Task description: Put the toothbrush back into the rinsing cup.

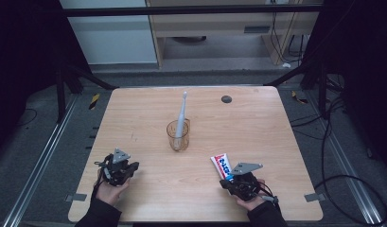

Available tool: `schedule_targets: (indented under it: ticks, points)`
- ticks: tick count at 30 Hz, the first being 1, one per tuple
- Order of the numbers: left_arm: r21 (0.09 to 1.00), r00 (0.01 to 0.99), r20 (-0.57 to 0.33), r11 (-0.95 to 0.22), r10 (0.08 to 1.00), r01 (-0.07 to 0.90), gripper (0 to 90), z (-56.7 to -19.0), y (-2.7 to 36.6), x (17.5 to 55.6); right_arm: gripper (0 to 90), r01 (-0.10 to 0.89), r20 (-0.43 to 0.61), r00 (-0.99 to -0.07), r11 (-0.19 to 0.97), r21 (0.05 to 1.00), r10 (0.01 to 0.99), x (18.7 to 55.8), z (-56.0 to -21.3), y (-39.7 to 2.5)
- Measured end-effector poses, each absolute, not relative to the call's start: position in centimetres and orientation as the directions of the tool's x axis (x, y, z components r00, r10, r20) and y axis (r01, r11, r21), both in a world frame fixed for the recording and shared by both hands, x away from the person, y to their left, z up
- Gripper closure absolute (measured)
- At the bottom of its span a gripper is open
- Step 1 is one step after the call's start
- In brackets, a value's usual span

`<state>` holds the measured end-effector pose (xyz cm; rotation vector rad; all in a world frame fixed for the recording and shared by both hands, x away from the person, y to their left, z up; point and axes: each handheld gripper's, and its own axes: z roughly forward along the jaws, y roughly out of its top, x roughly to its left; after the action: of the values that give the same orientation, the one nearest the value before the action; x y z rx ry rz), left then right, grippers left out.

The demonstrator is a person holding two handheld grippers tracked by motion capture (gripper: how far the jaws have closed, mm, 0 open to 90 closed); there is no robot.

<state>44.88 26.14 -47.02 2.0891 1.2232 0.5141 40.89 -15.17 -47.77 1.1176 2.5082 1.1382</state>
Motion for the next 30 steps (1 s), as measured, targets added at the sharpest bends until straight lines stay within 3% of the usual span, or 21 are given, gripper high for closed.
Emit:
schedule_targets:
  ticks: [14, 23, 30]
  points:
    - [0.717, 0.478, 0.005, -0.337, 0.878, 0.611, 87.6, -47.0, 26.4, 44.9, 86.1, 0.568, 0.14, -0.69, 0.411, 0.713, 0.71, 40.7, -47.1, -15.7]
    - [0.713, 0.477, 0.022, -0.348, 0.879, 0.608, 84.1, -47.0, 26.4, 45.1, 62.2, 0.578, 0.1, -0.595, 0.338, 0.742, 0.797, 41.6, -45.2, -16.4]
    - [0.715, 0.475, 0.025, -0.348, 0.879, 0.607, 81.4, -47.1, 26.4, 45.2, 53.3, 0.597, 0.059, -0.561, 0.354, 0.72, 0.826, 42.1, -44.9, -15.9]
